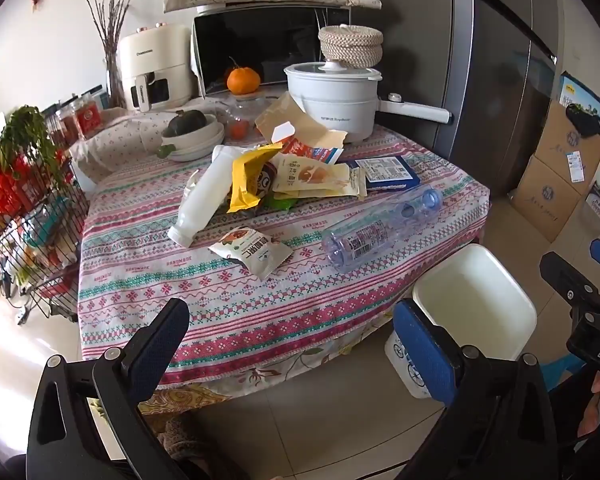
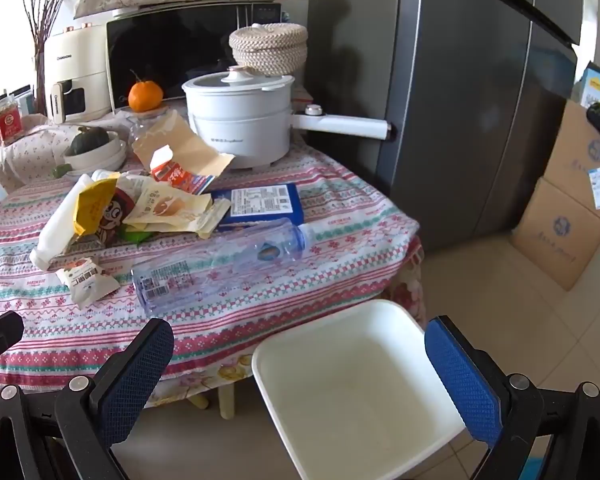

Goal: Collect trash

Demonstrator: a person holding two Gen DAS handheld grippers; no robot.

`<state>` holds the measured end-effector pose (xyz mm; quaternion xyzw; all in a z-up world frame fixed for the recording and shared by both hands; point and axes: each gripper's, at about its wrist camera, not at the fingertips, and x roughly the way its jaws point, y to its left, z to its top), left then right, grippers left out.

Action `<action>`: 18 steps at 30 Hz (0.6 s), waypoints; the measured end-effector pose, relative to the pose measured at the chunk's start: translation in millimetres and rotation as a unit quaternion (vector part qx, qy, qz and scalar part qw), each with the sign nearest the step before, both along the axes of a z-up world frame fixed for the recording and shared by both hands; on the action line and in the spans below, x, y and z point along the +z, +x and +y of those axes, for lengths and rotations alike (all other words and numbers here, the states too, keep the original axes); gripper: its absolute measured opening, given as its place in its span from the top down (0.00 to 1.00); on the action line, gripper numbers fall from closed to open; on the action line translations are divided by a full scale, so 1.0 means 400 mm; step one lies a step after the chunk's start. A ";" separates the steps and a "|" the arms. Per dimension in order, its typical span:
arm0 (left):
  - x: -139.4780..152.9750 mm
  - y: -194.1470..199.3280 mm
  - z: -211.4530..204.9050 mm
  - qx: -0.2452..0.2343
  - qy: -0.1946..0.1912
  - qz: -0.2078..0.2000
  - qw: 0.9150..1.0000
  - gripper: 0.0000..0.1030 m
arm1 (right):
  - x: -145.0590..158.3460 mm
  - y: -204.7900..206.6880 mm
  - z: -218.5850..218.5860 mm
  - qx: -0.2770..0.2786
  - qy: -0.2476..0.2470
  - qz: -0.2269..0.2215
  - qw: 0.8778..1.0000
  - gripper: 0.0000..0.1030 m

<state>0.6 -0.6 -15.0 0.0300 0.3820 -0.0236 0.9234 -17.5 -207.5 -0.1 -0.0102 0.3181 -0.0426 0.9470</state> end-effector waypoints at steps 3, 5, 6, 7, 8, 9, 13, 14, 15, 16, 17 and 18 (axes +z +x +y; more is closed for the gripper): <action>0.000 0.000 0.000 0.000 0.000 0.000 1.000 0.00 | -0.001 -0.001 0.000 0.001 0.000 0.000 1.000 0.00; 0.000 0.000 -0.001 0.000 0.000 0.000 1.000 0.00 | -0.001 -0.001 -0.001 0.001 0.000 -0.001 1.000 0.00; 0.001 0.000 -0.001 0.000 0.000 0.000 1.000 0.00 | -0.001 -0.001 0.000 0.001 0.000 -0.001 1.000 0.00; 0.001 0.000 -0.001 0.000 0.000 0.000 1.000 0.00 | -0.001 -0.001 0.000 0.001 0.000 0.000 1.000 0.00; 0.001 0.001 -0.001 0.000 0.000 0.000 1.000 0.00 | -0.001 -0.001 0.000 0.000 0.000 0.000 1.000 0.00; 0.001 0.000 -0.001 0.000 0.000 0.000 1.000 0.00 | -0.001 -0.001 0.000 0.000 0.000 0.000 1.000 0.00; 0.002 0.000 -0.002 0.000 0.001 -0.001 1.000 0.00 | -0.001 -0.001 0.000 0.000 0.000 -0.001 1.000 0.00; 0.003 -0.001 -0.003 0.000 0.001 -0.001 1.000 0.00 | 0.000 -0.001 0.000 0.000 0.000 -0.001 1.000 0.00; 0.004 -0.001 -0.004 0.000 0.002 -0.001 1.000 0.00 | 0.000 -0.001 0.000 0.000 0.000 -0.001 1.000 0.00; 0.004 -0.001 -0.004 0.000 0.002 -0.001 1.000 0.00 | 0.000 -0.001 0.000 0.000 0.000 -0.001 1.000 0.00; 0.004 -0.001 -0.003 0.000 0.001 -0.001 1.000 0.00 | 0.000 -0.001 0.000 0.000 0.001 -0.001 1.000 0.00; 0.004 -0.001 -0.004 0.000 0.001 -0.001 1.000 0.00 | 0.000 -0.001 0.000 0.000 0.000 0.000 1.000 0.00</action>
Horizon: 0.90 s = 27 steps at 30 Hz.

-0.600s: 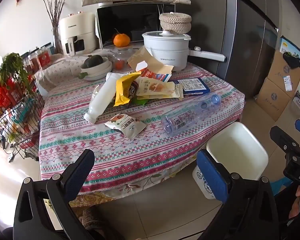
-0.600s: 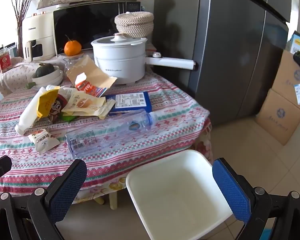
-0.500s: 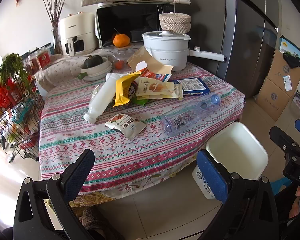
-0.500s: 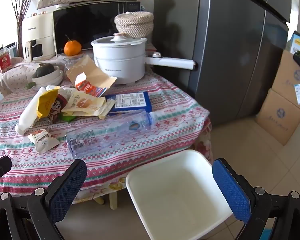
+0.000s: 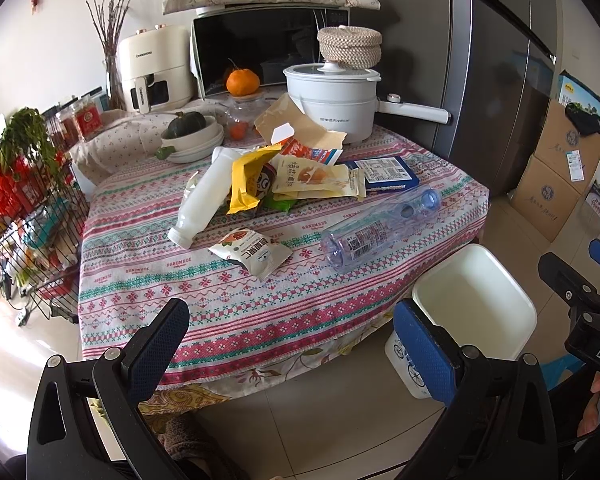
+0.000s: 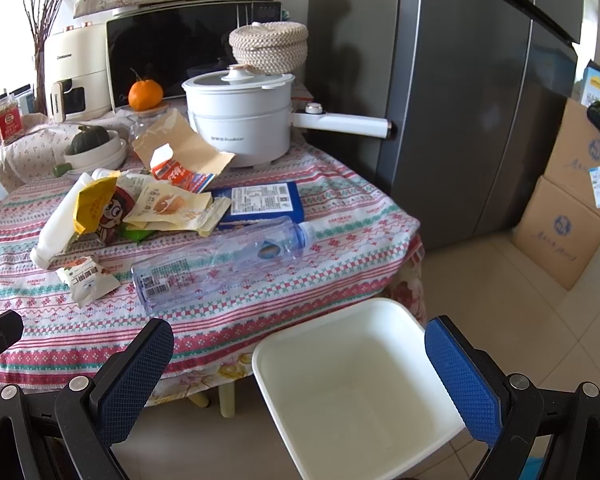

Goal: Collect trash

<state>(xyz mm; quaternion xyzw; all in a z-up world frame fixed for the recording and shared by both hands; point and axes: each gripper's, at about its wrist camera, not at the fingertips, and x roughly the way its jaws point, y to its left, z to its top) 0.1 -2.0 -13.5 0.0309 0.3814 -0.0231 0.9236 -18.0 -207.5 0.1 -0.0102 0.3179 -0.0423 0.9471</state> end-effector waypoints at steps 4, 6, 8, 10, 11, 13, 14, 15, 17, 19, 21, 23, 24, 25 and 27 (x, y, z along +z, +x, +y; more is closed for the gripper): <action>0.000 0.000 0.000 0.000 0.000 0.000 1.000 0.00 | 0.000 0.000 0.001 0.000 0.001 0.000 1.000 0.00; 0.000 0.000 0.000 0.000 0.000 0.000 1.000 0.00 | 0.000 0.001 0.001 0.000 0.000 0.001 1.000 0.00; 0.000 0.000 0.000 0.000 0.000 0.000 1.000 0.00 | -0.001 0.002 0.001 0.000 0.000 0.001 1.000 0.00; 0.000 0.000 0.000 -0.001 0.000 0.000 1.000 0.00 | -0.001 0.002 0.001 -0.001 0.001 0.001 1.000 0.00; 0.000 0.000 0.000 0.000 0.001 0.000 1.000 0.00 | -0.001 0.002 0.000 -0.001 0.002 0.002 1.000 0.00; -0.001 0.000 0.001 0.000 0.001 0.000 1.000 0.00 | -0.004 -0.003 -0.002 -0.002 0.001 0.001 1.000 0.00; 0.000 0.000 0.000 0.000 0.002 0.000 1.000 0.00 | 0.000 0.007 -0.002 -0.002 0.001 0.001 1.000 0.00; 0.000 -0.001 0.000 -0.001 0.002 0.000 1.000 0.00 | 0.000 0.007 -0.002 -0.001 0.001 0.000 1.000 0.00; 0.002 0.000 -0.006 -0.005 0.003 0.001 1.000 0.00 | 0.000 0.007 -0.002 -0.001 -0.001 0.000 1.000 0.00; 0.003 0.001 -0.008 -0.008 0.002 0.002 1.000 0.00 | 0.001 0.005 0.001 0.000 -0.003 -0.001 1.000 0.00; 0.005 0.003 -0.010 -0.013 -0.001 0.004 1.000 0.00 | 0.003 0.007 0.000 0.002 -0.002 0.002 1.000 0.00; 0.005 0.008 -0.013 -0.019 -0.002 0.007 1.000 0.00 | 0.007 0.009 -0.008 0.003 0.004 0.006 1.000 0.00; 0.004 0.013 -0.015 -0.026 -0.004 0.010 1.000 0.00 | 0.008 0.009 -0.011 0.003 0.007 0.009 1.000 0.00; 0.003 0.019 -0.018 -0.034 -0.008 0.015 0.999 0.00 | 0.011 0.011 -0.014 0.004 0.008 0.012 1.000 0.00; 0.006 0.035 -0.024 -0.050 -0.003 0.018 0.999 0.00 | 0.020 0.018 -0.022 0.007 0.006 0.019 1.000 0.00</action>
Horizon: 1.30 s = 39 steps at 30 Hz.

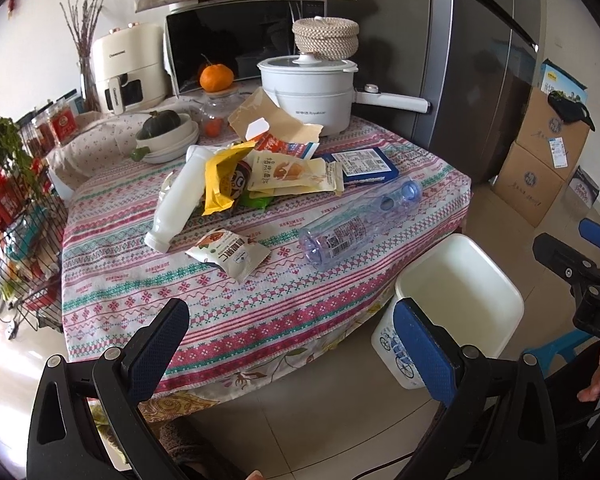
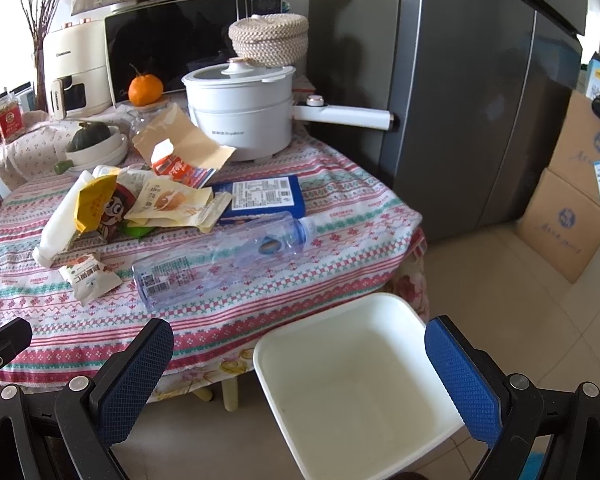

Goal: Collect trash

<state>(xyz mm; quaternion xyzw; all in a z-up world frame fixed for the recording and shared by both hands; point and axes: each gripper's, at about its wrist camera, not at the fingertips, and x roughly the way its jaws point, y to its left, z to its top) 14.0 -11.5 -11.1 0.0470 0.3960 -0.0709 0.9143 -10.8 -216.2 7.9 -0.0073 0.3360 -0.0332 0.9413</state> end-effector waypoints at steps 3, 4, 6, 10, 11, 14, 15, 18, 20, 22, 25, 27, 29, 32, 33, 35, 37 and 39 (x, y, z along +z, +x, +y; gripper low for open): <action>0.006 0.031 -0.017 -0.031 0.025 0.001 0.999 0.00 | 0.022 0.027 -0.012 0.010 -0.010 0.016 1.000 0.00; 0.004 0.048 -0.021 -0.048 0.022 0.013 0.999 0.00 | 0.031 0.040 -0.017 0.015 -0.011 0.023 1.000 0.00; -0.005 0.090 -0.032 -0.081 0.010 0.047 0.996 0.00 | 0.051 0.067 -0.031 0.021 -0.014 0.031 0.999 0.00; -0.029 0.181 -0.081 -0.128 0.025 0.090 0.987 0.00 | 0.075 0.154 -0.064 0.032 0.001 0.071 0.997 0.00; -0.034 0.206 -0.094 -0.137 0.028 0.100 0.985 0.01 | 0.075 0.181 -0.075 0.034 0.014 0.084 0.996 0.00; -0.056 0.282 -0.140 -0.165 0.040 0.124 0.978 0.04 | 0.052 0.256 -0.121 0.034 0.065 0.140 0.987 0.00; -0.066 0.309 -0.158 -0.174 0.047 0.131 0.975 0.06 | 0.044 0.274 -0.134 0.030 0.065 0.144 0.987 0.00; -0.100 0.379 -0.222 -0.206 0.068 0.149 0.965 0.14 | -0.005 0.303 -0.182 0.012 0.089 0.161 0.983 0.00; -0.130 0.424 -0.269 -0.227 0.087 0.163 0.956 0.17 | -0.041 0.318 -0.214 0.011 0.114 0.198 0.974 0.00; -0.161 0.458 -0.314 -0.246 0.108 0.175 0.947 0.19 | -0.054 0.331 -0.239 0.017 0.122 0.209 0.970 0.00; -0.206 0.497 -0.373 -0.266 0.145 0.196 0.933 0.21 | -0.057 0.345 -0.269 0.006 0.106 0.210 0.972 0.00; -0.231 0.514 -0.403 -0.272 0.175 0.204 0.924 0.22 | -0.064 0.352 -0.289 0.003 0.107 0.213 0.971 0.00; -0.253 0.529 -0.422 -0.275 0.196 0.209 0.918 0.23 | -0.073 0.359 -0.311 -0.001 0.116 0.219 0.969 0.00; -0.281 0.544 -0.434 -0.267 0.210 0.220 0.914 0.32 | -0.084 0.369 -0.337 -0.009 0.127 0.223 0.966 0.00; -0.286 0.545 -0.433 -0.262 0.216 0.219 0.915 0.34 | -0.086 0.371 -0.343 -0.011 0.132 0.223 0.966 0.00; -0.279 0.541 -0.423 -0.257 0.204 0.213 0.920 0.35 | -0.091 0.374 -0.351 -0.011 0.144 0.223 0.964 0.00; -0.262 0.535 -0.395 -0.244 0.178 0.213 0.929 0.35 | -0.097 0.380 -0.355 -0.011 0.156 0.224 0.962 0.00; -0.231 0.524 -0.352 -0.229 0.151 0.201 0.940 0.36 | -0.105 0.386 -0.353 -0.010 0.167 0.228 0.959 0.00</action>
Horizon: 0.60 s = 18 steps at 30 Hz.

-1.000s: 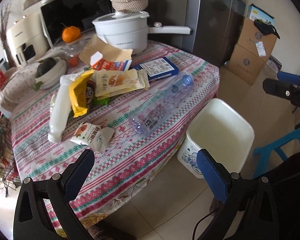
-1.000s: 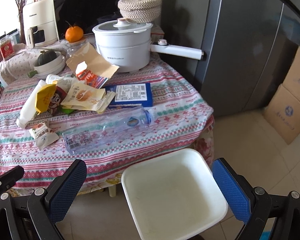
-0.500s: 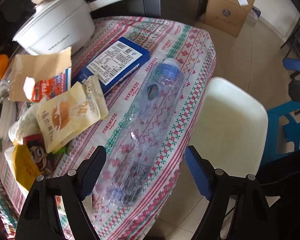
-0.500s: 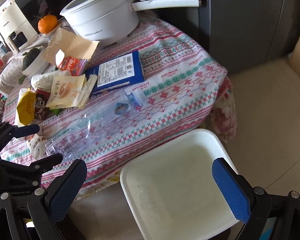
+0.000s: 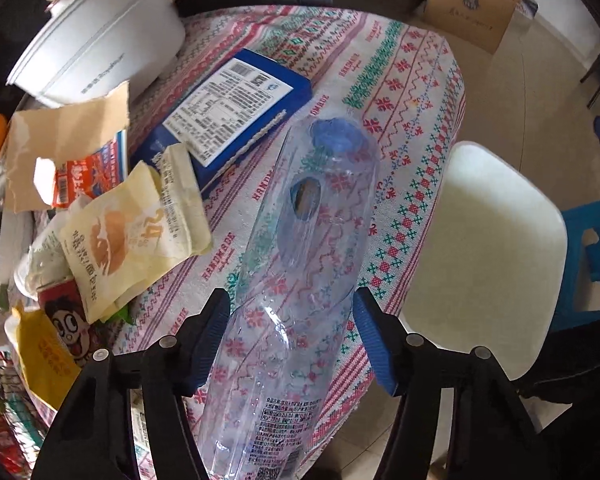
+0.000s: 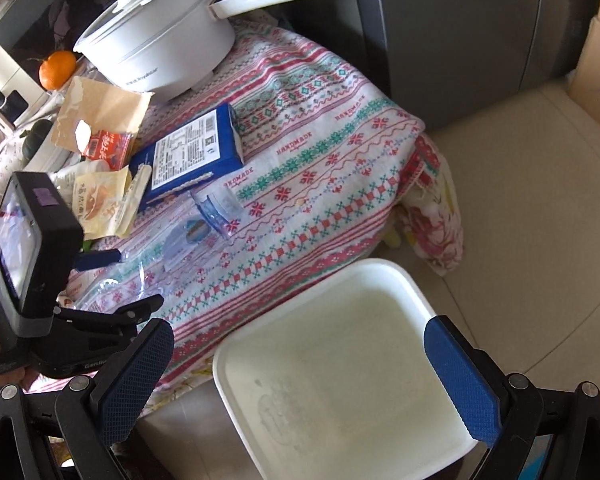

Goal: Collect trash
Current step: 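Grasp the clear plastic water bottle with the left gripper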

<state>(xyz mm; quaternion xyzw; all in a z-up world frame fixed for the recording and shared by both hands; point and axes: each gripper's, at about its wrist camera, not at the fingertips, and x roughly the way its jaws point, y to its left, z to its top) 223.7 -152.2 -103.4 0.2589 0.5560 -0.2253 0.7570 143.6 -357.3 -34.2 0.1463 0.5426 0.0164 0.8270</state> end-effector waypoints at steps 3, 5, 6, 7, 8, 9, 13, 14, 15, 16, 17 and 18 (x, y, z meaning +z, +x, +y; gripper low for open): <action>0.054 -0.017 0.091 0.044 -0.053 -0.009 0.998 0.38 | -0.009 0.014 0.015 0.002 0.019 0.003 1.000 0.00; 0.084 -0.035 0.154 0.071 -0.085 -0.012 0.994 0.39 | -0.016 0.025 0.032 0.006 0.035 0.005 0.999 0.01; 0.099 -0.049 0.187 0.083 -0.100 -0.017 0.991 0.40 | -0.020 0.030 0.042 0.008 0.042 0.006 0.999 0.02; 0.111 -0.063 0.220 0.094 -0.115 -0.021 0.989 0.40 | -0.023 0.037 0.055 0.011 0.048 0.008 0.999 0.03; 0.123 -0.073 0.246 0.103 -0.128 -0.023 0.986 0.40 | -0.027 0.044 0.069 0.014 0.052 0.009 0.998 0.03; 0.131 -0.086 0.272 0.110 -0.135 -0.029 0.984 0.41 | -0.032 0.053 0.084 0.017 0.057 0.011 0.998 0.04; 0.131 -0.135 0.391 0.149 -0.192 -0.035 0.969 0.42 | -0.060 0.103 0.156 0.035 0.078 0.022 0.996 0.12; 0.124 -0.140 0.419 0.163 -0.202 -0.025 0.965 0.42 | -0.068 0.118 0.176 0.040 0.084 0.024 0.995 0.14; 0.124 -0.147 0.442 0.178 -0.207 -0.016 0.962 0.43 | -0.076 0.131 0.196 0.045 0.091 0.025 0.995 0.16; 0.135 -0.154 0.462 0.181 -0.218 -0.021 0.959 0.43 | -0.083 0.145 0.214 0.048 0.099 0.024 0.994 0.18; 0.150 -0.164 0.478 0.179 -0.225 -0.034 0.957 0.43 | -0.094 0.160 0.232 0.050 0.107 0.024 0.993 0.19; 0.166 -0.175 0.493 0.179 -0.227 -0.047 0.956 0.43 | -0.104 0.174 0.250 0.052 0.121 0.024 0.991 0.21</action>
